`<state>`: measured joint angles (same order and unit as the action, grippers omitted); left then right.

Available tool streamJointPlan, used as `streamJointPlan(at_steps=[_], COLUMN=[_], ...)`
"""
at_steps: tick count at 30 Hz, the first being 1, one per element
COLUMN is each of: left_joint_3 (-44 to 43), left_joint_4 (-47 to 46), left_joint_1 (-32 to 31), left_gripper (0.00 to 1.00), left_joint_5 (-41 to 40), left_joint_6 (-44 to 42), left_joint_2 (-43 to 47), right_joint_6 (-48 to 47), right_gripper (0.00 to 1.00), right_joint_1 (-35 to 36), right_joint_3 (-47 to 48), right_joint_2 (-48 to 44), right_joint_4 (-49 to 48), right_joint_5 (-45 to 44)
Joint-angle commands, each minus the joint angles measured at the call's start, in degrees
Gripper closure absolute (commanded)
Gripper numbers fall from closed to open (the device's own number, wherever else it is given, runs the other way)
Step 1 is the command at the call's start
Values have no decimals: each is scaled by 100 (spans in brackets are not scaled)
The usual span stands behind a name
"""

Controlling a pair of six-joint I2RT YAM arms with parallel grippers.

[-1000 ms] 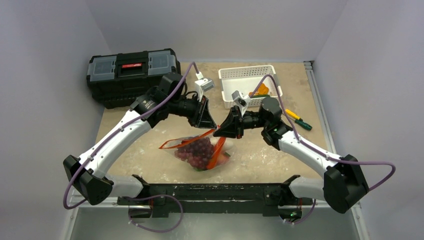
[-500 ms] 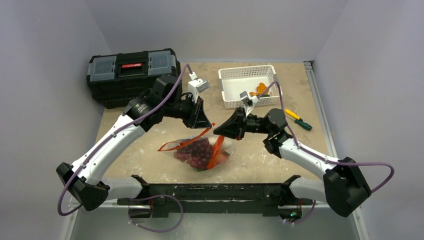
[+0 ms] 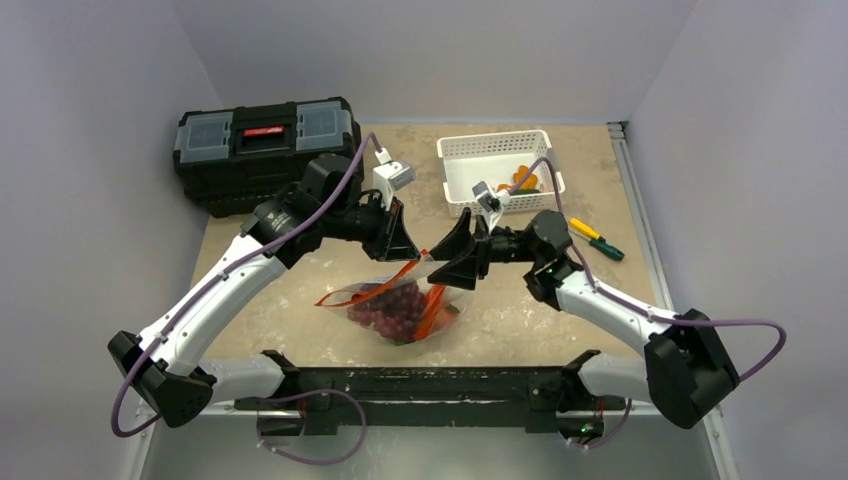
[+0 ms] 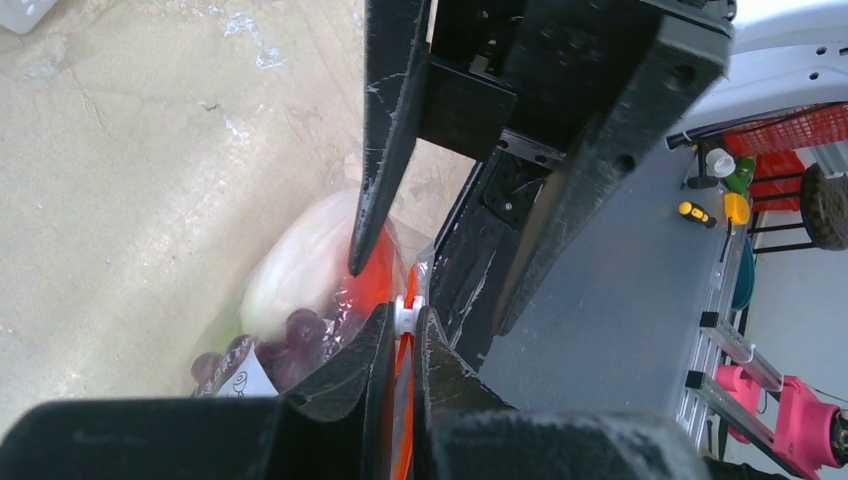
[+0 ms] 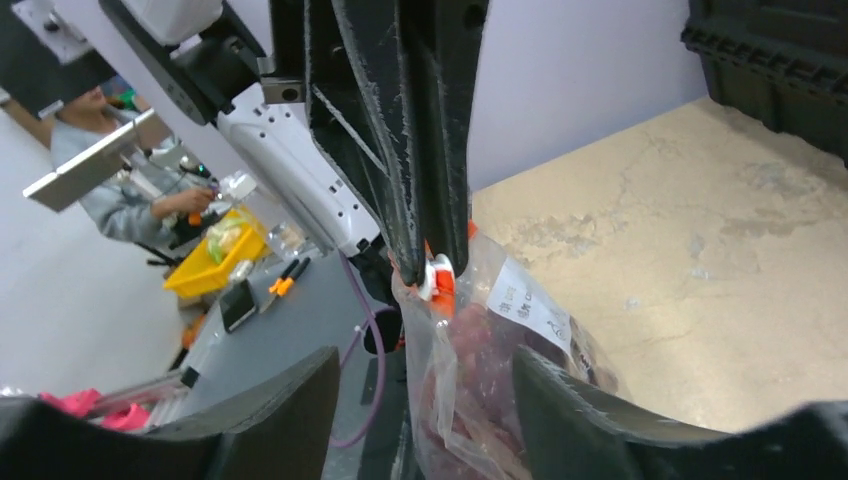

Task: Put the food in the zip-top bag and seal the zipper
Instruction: Zip the zipper food storage bag at the center of the board.

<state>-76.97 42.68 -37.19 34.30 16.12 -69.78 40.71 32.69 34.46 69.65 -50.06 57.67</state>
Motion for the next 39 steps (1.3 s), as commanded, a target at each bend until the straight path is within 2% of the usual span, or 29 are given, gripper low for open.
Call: streamJointPlan(at_steps=[1,3,4,5,7,9,10,11,13,15,18,20,23,25,29,32,39], left_joint_3=[-187,-212,-223,-230,-247,-257,-251,-226,-84,144,462,608,704,746,966,1001,507], left_joint_4=[-127,-132,-145,-153,-142,-84,-25,55,123,72,-29,-86,-143,-212,-670,-749,-222], left_joint_1=[21,20,27,23,23,22,22,27,22,21,28,25,27,26,27,24,31], left_gripper=[100,100,100,100,100,100,98,89,70,55,48,48,58,60,57,59,76], left_joint_5=[126,169,174,181,166,148,127,84,-16,-103,-74,-68,-82,-22,506,736,614], left_joint_6=[93,116,131,148,163,170,172,168,103,62,24,27,57,98,374,459,358], left_joint_2=[38,18,5,0,-9,-17,-10,7,84,204,342,404,434,462,507,491,463], right_joint_6=[-1174,-1614,-1717,-1732,-1625,-1501,-1436,-1387,-1366,-1363,-1358,-1355,-1304,-1289,-1247,-1257,-1492], right_gripper=[32,31,32,38,57,80,92,100,100,100,100,100,100,100,100,100,100], right_joint_1=[140,333,395,421,431,431,431,431,431,431,427,431,431,431,431,430,425], right_joint_3=[598,823,928,996,1051,1031,1006,969,873,787,694,662,623,584,457,364,79], right_joint_2=[-59,-11,60,165,269,332,346,335,274,180,18,-56,-104,-128,-257,-404,-1006], right_joint_4=[1243,1816,1974,2005,1875,1676,1562,1479,1359,1240,1129,1105,1018,963,811,701,769], right_joint_5=[576,382,307,291,237,201,196,197,209,216,204,162,119,77,-175,-374,-1256])
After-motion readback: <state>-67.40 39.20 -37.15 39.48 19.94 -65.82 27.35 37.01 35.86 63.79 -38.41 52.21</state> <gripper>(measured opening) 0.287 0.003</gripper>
